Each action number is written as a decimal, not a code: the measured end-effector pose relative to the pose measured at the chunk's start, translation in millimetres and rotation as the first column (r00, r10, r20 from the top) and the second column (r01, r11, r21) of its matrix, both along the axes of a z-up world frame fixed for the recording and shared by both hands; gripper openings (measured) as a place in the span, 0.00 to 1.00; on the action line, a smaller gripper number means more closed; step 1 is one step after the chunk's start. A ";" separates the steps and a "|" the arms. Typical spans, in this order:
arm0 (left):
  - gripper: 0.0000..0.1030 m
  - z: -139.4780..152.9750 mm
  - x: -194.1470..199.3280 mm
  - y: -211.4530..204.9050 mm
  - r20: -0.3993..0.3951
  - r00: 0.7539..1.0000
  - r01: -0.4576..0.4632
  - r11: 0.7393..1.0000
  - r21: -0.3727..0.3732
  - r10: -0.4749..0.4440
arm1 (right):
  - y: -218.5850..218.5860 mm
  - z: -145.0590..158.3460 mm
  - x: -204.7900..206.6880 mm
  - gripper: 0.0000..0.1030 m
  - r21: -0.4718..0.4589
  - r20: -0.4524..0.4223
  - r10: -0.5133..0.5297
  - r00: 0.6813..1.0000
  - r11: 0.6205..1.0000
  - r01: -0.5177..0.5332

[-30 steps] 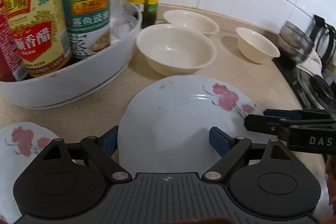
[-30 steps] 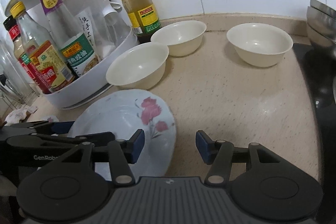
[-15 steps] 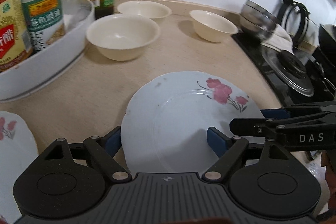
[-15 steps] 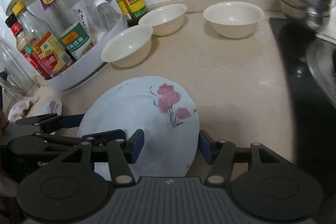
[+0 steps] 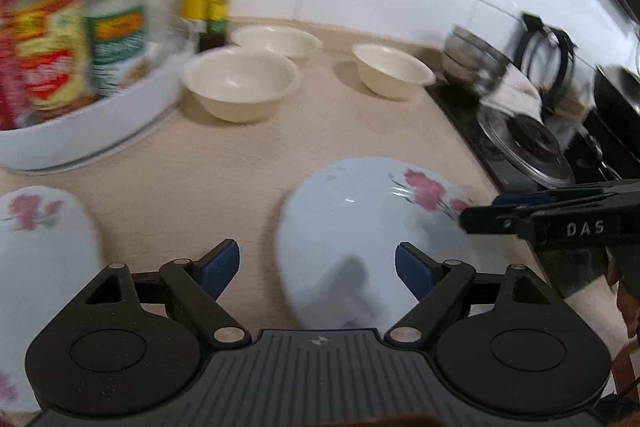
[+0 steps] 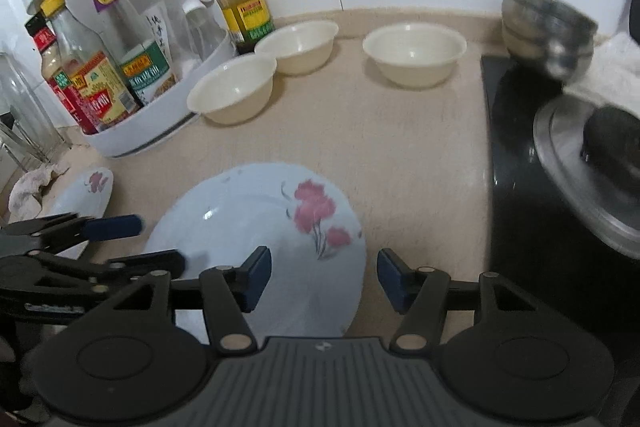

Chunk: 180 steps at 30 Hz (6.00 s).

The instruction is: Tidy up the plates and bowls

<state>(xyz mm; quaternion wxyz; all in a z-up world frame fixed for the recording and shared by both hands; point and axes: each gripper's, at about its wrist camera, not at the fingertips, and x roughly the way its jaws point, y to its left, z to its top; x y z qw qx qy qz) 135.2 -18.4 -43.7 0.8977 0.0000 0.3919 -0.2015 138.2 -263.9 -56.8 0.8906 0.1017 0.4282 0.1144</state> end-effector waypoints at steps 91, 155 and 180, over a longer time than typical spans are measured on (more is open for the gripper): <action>0.76 -18.7 13.7 192.8 -0.020 0.877 -0.476 0.874 0.101 0.480 | 253.5 -19.8 78.0 0.31 -0.026 0.024 0.470 0.882 0.883 -0.469; 0.71 20.3 29.8 -6.2 0.048 0.998 0.043 0.998 0.039 -0.045 | 21.3 26.1 -12.9 0.31 0.131 -0.020 -0.130 0.991 0.983 0.131; 0.64 9.2 41.2 -13.9 0.023 0.999 0.027 1.000 0.017 -0.027 | 21.0 9.1 1.4 0.33 -0.008 -0.001 -0.115 0.993 0.993 0.115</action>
